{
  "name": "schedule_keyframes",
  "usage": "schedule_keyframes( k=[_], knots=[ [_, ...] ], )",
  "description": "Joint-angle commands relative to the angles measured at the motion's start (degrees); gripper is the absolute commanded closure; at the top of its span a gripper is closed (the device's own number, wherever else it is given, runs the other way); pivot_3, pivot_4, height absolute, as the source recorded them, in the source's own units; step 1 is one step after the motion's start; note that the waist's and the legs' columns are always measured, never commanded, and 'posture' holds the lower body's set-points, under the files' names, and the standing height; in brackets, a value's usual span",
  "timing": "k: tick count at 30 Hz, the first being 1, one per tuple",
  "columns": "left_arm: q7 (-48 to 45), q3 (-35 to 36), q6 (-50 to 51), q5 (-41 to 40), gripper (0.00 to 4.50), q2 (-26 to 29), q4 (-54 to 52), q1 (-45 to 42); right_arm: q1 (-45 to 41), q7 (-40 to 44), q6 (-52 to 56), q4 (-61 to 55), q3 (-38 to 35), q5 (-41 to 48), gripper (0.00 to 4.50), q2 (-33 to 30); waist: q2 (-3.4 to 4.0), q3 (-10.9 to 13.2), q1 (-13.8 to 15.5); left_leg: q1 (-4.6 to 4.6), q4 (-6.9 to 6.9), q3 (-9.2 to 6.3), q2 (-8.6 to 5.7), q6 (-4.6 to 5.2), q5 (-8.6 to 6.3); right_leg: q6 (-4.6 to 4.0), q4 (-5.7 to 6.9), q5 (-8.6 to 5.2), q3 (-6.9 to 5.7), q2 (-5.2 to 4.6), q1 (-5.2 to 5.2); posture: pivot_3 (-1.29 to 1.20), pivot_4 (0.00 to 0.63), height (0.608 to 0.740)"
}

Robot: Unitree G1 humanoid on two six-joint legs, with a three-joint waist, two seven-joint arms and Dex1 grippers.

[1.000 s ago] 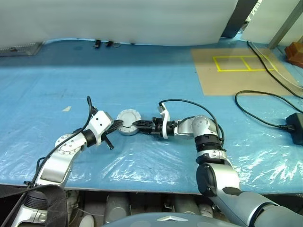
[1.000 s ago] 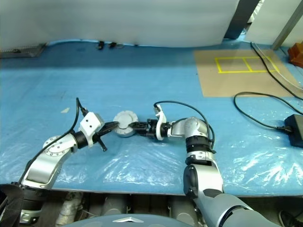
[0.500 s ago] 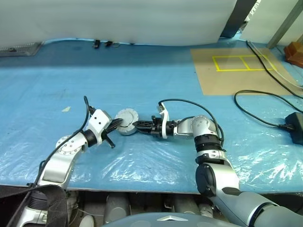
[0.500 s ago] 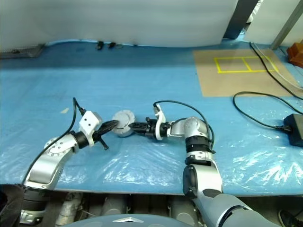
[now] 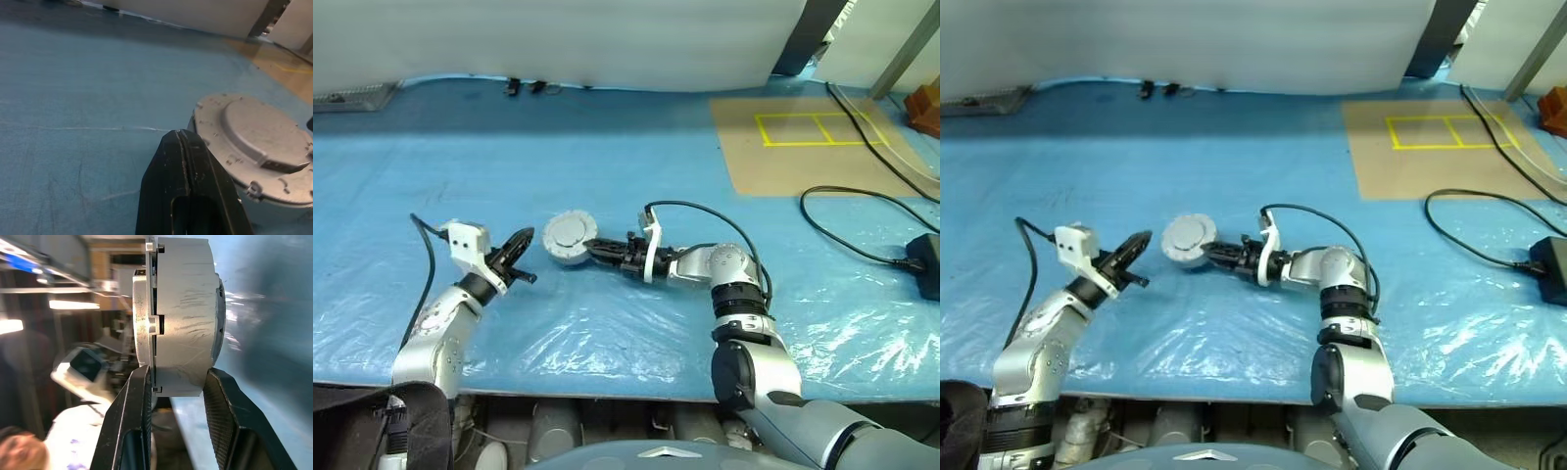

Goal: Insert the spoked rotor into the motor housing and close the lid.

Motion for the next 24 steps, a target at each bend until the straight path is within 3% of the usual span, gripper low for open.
schedule_keyframes(
  k=[1, 4, 6, 12, 19, 24],
  knots=[
    [1.66, 3.20, 1.72, -7.18, 4.50, -2.44, -4.03, 0.63, -3.13, 2.10, -0.17, -3.29, -2.14, 6.40, 3.36, 2.33, -0.01, 0.00, -0.02, 0.00, 0.00, 0.00, 0.00, 0.00, 0.00, 0.00, 0.00, 0.00, 0.00, 0.00, 0.00, 0.00, 0.150, 0.740],
    [2.97, 3.96, 3.69, -11.29, 4.50, -4.27, -5.16, 1.10, -3.85, 2.31, -0.91, -4.08, -1.24, 7.20, 3.36, 2.93, -0.01, 0.01, 0.11, -0.03, 0.00, 0.00, 0.00, 0.00, 0.00, 0.00, 0.00, 0.00, -0.01, 0.00, -0.02, 0.00, 0.150, 0.740],
    [3.33, 4.03, 4.93, -15.79, 4.12, -6.04, -7.00, 1.18, -4.27, 2.46, -2.16, -4.06, -0.06, 6.90, 3.36, 3.00, -0.04, 0.02, 0.26, -0.03, 0.01, 0.00, 0.00, 0.00, 0.00, 0.00, 0.00, 0.00, -0.01, 0.00, -0.01, 0.00, 0.150, 0.740],
    [5.95, 5.88, 6.61, -24.81, 2.26, -8.20, -8.59, 0.20, -5.51, 3.66, -4.76, -1.75, 1.61, 6.19, 3.36, 2.12, -0.12, 0.07, 0.27, -0.05, 0.05, 0.00, 0.01, 0.00, 0.00, 0.00, 0.01, 0.00, -0.01, 0.01, -0.02, 0.00, 0.150, 0.740],
    [9.98, 4.61, 10.46, -28.44, 0.03, -7.16, -7.99, 0.02, -6.20, 6.26, -5.23, -1.05, 4.30, 6.32, 3.36, 1.33, -0.17, 0.09, 0.31, -0.10, 0.07, -0.02, 0.00, 0.00, 0.00, 0.03, -0.01, 0.01, -0.02, 0.04, -0.03, 0.00, 0.150, 0.740],
    [11.53, 4.13, 11.84, -31.19, 0.03, -8.17, -7.36, -0.96, -5.78, 9.50, -4.28, -2.58, 7.77, 6.53, 3.36, 0.53, -0.18, 0.10, 0.36, -0.11, 0.10, -0.03, 0.00, 0.00, 0.00, 0.04, 0.00, 0.02, -0.02, 0.04, -0.02, 0.00, 0.150, 0.740]
  ],
)
